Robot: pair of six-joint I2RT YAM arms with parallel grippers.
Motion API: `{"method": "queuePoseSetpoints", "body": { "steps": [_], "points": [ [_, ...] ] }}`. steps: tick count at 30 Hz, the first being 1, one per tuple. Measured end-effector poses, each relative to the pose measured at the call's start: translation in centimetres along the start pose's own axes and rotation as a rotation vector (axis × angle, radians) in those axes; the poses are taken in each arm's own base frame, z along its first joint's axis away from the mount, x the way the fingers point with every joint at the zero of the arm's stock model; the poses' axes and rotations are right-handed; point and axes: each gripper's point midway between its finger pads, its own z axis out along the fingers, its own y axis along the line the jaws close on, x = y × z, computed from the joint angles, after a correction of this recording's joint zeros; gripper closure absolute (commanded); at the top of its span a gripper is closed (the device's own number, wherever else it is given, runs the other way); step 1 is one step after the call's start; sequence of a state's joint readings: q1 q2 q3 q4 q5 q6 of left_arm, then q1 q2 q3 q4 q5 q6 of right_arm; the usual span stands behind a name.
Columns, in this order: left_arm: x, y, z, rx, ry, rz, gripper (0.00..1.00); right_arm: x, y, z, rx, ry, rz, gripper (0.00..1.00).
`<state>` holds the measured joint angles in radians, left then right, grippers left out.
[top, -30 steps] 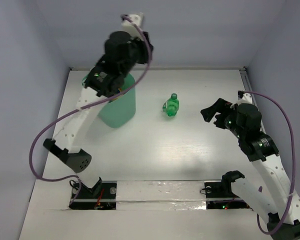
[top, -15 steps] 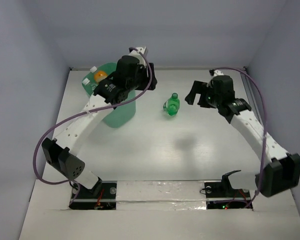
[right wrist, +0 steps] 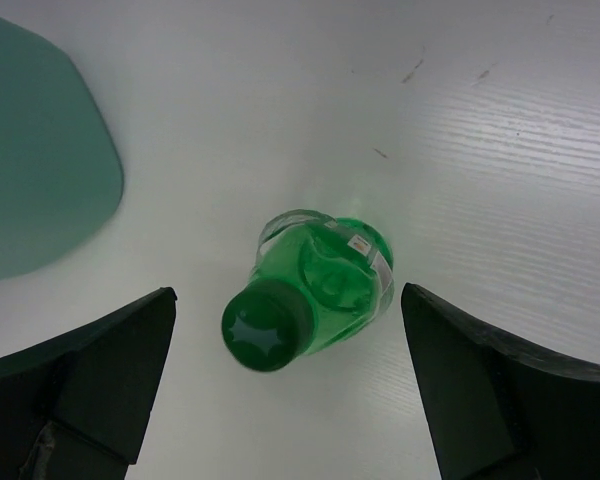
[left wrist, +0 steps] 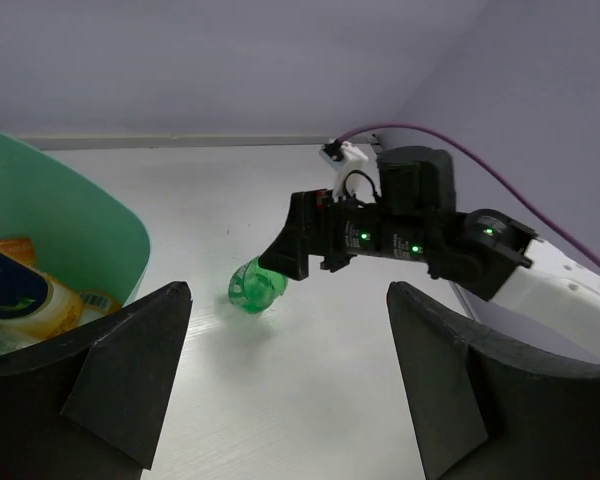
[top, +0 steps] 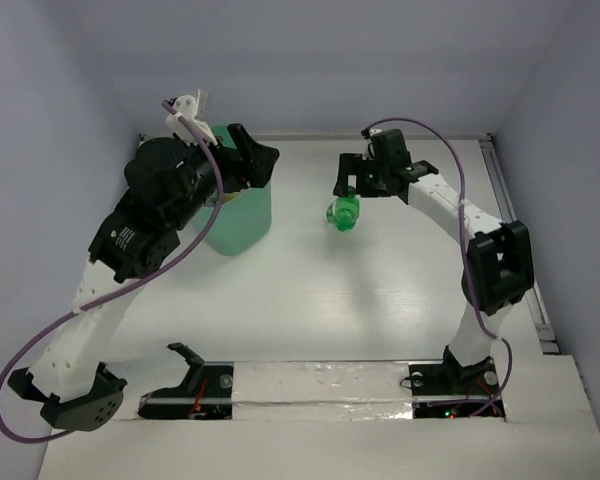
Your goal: Put the plastic bottles in the bin
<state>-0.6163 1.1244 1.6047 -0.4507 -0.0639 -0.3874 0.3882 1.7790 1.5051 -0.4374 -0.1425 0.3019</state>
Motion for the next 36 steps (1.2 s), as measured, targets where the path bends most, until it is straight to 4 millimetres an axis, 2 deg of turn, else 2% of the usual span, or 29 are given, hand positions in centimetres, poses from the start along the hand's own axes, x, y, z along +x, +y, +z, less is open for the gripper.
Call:
{"method": "queuePoseSetpoints", "body": {
  "steps": [3, 7, 11, 15, 16, 17, 21, 24, 27, 31, 33, 36],
  "points": [
    [-0.3, 0.0, -0.9, 0.001, -0.016, -0.008, 0.23, 1.4, -0.3, 1.9, 0.012, 0.050, -0.001, 0.05],
    [1.0, 0.8, -0.5, -0.024, 0.020, -0.005, 0.23, 3.2, -0.4, 4.0, 0.032, 0.115, -0.009, 0.08],
    [1.9, 1.2, -0.1, -0.040, 0.050, 0.000, 0.23, 4.5, -0.3, 4.9, 0.059, 0.155, -0.021, 0.12],
    [1.8, 1.2, -0.2, -0.040, 0.047, 0.003, 0.23, 4.8, -0.6, 4.7, 0.091, 0.167, -0.022, 0.31],
    [1.8, 1.2, -0.2, -0.039, 0.046, 0.004, 0.23, 4.8, -0.7, 4.7, 0.098, 0.165, -0.020, 0.44],
    [1.8, 1.2, -0.3, -0.039, 0.045, 0.005, 0.23, 4.7, -0.8, 4.7, 0.103, 0.162, -0.017, 0.48],
    [1.5, 1.1, -0.6, -0.035, 0.038, 0.011, 0.23, 4.7, -0.9, 4.0, 0.124, 0.166, 0.005, 0.52],
    [1.3, 1.1, -0.9, -0.030, 0.028, 0.014, 0.23, 3.9, -0.4, 2.5, 0.122, 0.158, 0.022, 0.53],
    [0.9, 1.0, -1.3, -0.027, 0.016, 0.015, 0.23, 1.0, 1.7, -0.5, 0.068, 0.092, 0.050, 0.53],
    [0.1, 1.1, -2.1, -0.039, -0.010, 0.014, 0.23, -5.5, 6.6, -6.5, -0.087, -0.084, 0.095, 0.53],
    [-0.8, 1.2, -2.5, -0.053, -0.035, 0.012, 0.22, -8.9, 9.7, -10.5, -0.184, -0.193, 0.110, 0.53],
    [-2.5, 1.3, -3.7, -0.070, -0.089, 0.007, 0.22, -12.8, 14.6, -15.4, -0.331, -0.320, 0.115, 0.53]
  ]
}}
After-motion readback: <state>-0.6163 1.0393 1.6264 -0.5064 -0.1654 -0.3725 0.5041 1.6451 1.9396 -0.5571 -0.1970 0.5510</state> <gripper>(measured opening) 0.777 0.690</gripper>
